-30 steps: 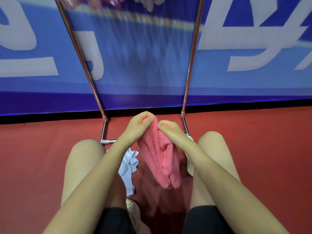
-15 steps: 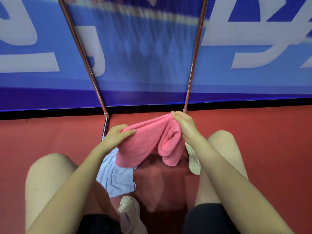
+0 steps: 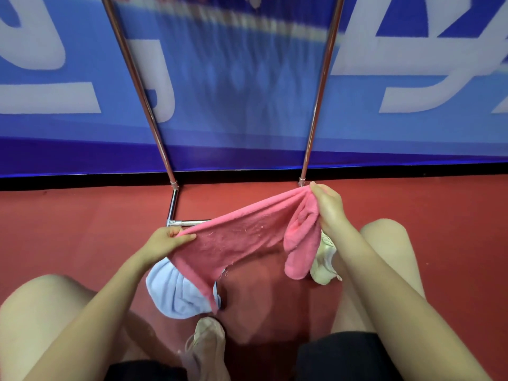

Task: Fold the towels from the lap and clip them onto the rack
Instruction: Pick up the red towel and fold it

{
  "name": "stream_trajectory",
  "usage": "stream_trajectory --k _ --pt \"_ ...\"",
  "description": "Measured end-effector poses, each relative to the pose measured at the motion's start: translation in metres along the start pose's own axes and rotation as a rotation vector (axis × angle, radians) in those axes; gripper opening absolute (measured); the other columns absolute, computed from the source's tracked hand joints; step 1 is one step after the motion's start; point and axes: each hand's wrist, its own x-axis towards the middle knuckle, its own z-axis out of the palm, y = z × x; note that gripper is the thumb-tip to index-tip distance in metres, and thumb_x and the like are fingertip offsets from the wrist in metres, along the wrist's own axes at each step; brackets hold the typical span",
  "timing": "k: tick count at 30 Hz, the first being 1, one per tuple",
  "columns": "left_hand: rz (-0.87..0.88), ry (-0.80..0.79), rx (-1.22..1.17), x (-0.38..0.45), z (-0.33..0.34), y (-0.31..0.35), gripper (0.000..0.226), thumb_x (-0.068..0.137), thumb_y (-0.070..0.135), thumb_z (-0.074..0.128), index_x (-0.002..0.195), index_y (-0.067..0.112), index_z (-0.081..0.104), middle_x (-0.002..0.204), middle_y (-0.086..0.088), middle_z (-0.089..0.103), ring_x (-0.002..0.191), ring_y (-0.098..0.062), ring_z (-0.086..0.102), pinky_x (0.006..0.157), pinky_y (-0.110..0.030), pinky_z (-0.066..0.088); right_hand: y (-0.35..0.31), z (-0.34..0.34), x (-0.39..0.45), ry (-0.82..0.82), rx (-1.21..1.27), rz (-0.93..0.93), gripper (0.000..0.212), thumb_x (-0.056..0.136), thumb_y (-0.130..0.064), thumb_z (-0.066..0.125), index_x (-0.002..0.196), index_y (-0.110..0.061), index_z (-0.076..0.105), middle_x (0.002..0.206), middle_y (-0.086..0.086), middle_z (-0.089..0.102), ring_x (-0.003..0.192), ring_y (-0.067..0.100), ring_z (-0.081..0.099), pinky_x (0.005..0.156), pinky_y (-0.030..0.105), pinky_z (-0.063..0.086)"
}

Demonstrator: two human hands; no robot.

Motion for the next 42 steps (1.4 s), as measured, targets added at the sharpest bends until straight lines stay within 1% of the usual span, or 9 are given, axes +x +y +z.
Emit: stream_trajectory --k 9,12,18,24,28,32,35,39,42 --pt "-0.088 0.062 -0.002 0.01 0.003 -0.01 0.037 0.074 0.037 0.078 0.076 0.001 0.071 0.068 0.0 0.061 0.065 -0.016 0.054 0.064 -0.029 0.043 -0.01 -0.029 -0.002 0.224 0.059 0.036 0.018 0.091 -0.016 0.06 0.074 -0.016 0.059 0.074 0.001 0.059 0.066 0.012 0.055 0.062 0.022 0.048" --pt "-0.11 0.154 -0.11 0.01 0.011 -0.001 0.016 0.085 0.017 0.07 0.074 0.008 0.064 0.066 -0.004 0.054 0.058 -0.017 0.046 0.048 -0.02 0.039 -0.009 -0.033 -0.004 0.228 0.02 0.045 0.018 0.092 -0.016 0.058 0.074 -0.017 0.059 0.075 0.0 0.06 0.069 0.011 0.056 0.064 0.022 0.048" --pt "-0.281 0.345 -0.234 0.021 0.008 -0.005 0.031 0.083 0.011 0.072 0.063 0.01 0.048 0.056 -0.004 0.038 0.047 -0.018 0.032 0.03 -0.011 0.027 -0.008 -0.032 -0.009 0.18 0.015 0.036 0.024 0.095 -0.016 0.054 0.071 -0.015 0.057 0.072 0.002 0.057 0.066 0.012 0.053 0.066 0.025 0.046" --pt "-0.431 0.362 -0.438 0.018 0.008 -0.001 0.028 0.076 0.014 0.079 0.071 0.002 0.055 0.073 -0.011 0.052 0.059 -0.02 0.049 0.055 -0.028 0.048 -0.011 -0.033 -0.009 0.176 0.08 0.012 0.022 0.094 -0.015 0.055 0.073 -0.014 0.057 0.074 0.002 0.058 0.067 0.012 0.055 0.068 0.025 0.047" --pt "-0.506 0.258 -0.692 0.018 -0.001 -0.002 0.038 0.079 0.014 0.076 0.11 -0.001 0.061 0.086 -0.012 0.062 0.073 -0.02 0.06 0.06 -0.026 0.055 -0.011 -0.033 -0.009 0.17 0.085 0.008 0.021 0.094 -0.014 0.055 0.074 -0.014 0.058 0.075 0.002 0.059 0.068 0.012 0.056 0.067 0.024 0.048" --pt "-0.605 0.207 -0.828 0.017 -0.004 0.001 0.017 0.088 0.022 0.066 0.087 0.008 0.056 0.058 -0.006 0.063 0.048 -0.014 0.061 0.04 -0.019 0.051 -0.01 -0.034 -0.008 0.188 0.076 0.012 0.019 0.094 -0.015 0.056 0.074 -0.016 0.058 0.075 0.002 0.06 0.068 0.012 0.056 0.068 0.024 0.048" --pt "-0.567 0.198 -0.866 0.014 0.002 0.007 0.018 0.087 0.026 0.067 0.085 0.011 0.057 0.049 -0.004 0.063 0.043 -0.013 0.061 0.043 -0.021 0.053 -0.007 -0.034 -0.006 0.206 0.042 0.013 0.02 0.094 -0.016 0.056 0.074 -0.017 0.059 0.075 0.001 0.06 0.068 0.011 0.056 0.065 0.023 0.047" --pt "-0.413 0.28 -0.879 0.014 0.005 0.012 0.039 0.077 0.027 0.077 0.112 0.012 0.067 0.101 -0.013 0.069 0.09 -0.021 0.06 0.076 -0.031 0.053 -0.003 -0.032 -0.007 0.192 -0.053 -0.005 0.025 0.095 -0.015 0.053 0.069 -0.016 0.056 0.072 0.0 0.056 0.066 0.01 0.051 0.063 0.022 0.044" --pt "-0.323 0.353 -0.917 0.009 0.002 0.023 0.026 0.08 0.019 0.075 0.103 0.011 0.067 0.097 -0.012 0.066 0.084 -0.019 0.062 0.076 -0.031 0.052 0.003 -0.03 -0.006 0.161 -0.137 -0.017 0.029 0.094 -0.016 0.053 0.065 -0.016 0.054 0.069 0.0 0.053 0.07 0.014 0.048 0.067 0.027 0.042"
